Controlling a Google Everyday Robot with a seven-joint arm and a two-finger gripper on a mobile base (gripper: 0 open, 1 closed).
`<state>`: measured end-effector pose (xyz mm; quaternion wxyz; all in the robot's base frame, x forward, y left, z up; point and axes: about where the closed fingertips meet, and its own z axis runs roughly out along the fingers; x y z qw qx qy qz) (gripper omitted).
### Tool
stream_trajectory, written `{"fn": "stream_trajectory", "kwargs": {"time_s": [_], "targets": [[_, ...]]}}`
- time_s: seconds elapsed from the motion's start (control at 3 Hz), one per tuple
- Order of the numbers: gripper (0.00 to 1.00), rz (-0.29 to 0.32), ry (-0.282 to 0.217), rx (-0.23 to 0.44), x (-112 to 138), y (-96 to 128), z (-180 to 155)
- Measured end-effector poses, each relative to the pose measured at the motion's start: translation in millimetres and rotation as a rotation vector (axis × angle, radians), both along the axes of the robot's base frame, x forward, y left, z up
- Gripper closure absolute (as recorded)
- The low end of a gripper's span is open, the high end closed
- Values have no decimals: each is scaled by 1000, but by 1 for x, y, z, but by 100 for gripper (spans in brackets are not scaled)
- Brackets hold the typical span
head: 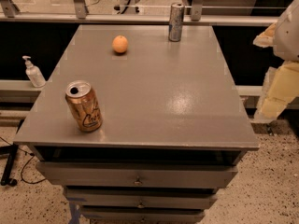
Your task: Pick orange
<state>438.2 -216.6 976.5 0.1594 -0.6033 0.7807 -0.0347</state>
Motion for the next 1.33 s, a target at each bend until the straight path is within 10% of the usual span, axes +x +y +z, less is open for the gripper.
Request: {"fn": "stream_trajectory", "kwargs": {"time_s": [0.67, 1.33], "targets": [[0, 4, -19, 30, 11, 7, -6], [0, 66, -47, 275, 71, 84, -37]]}}
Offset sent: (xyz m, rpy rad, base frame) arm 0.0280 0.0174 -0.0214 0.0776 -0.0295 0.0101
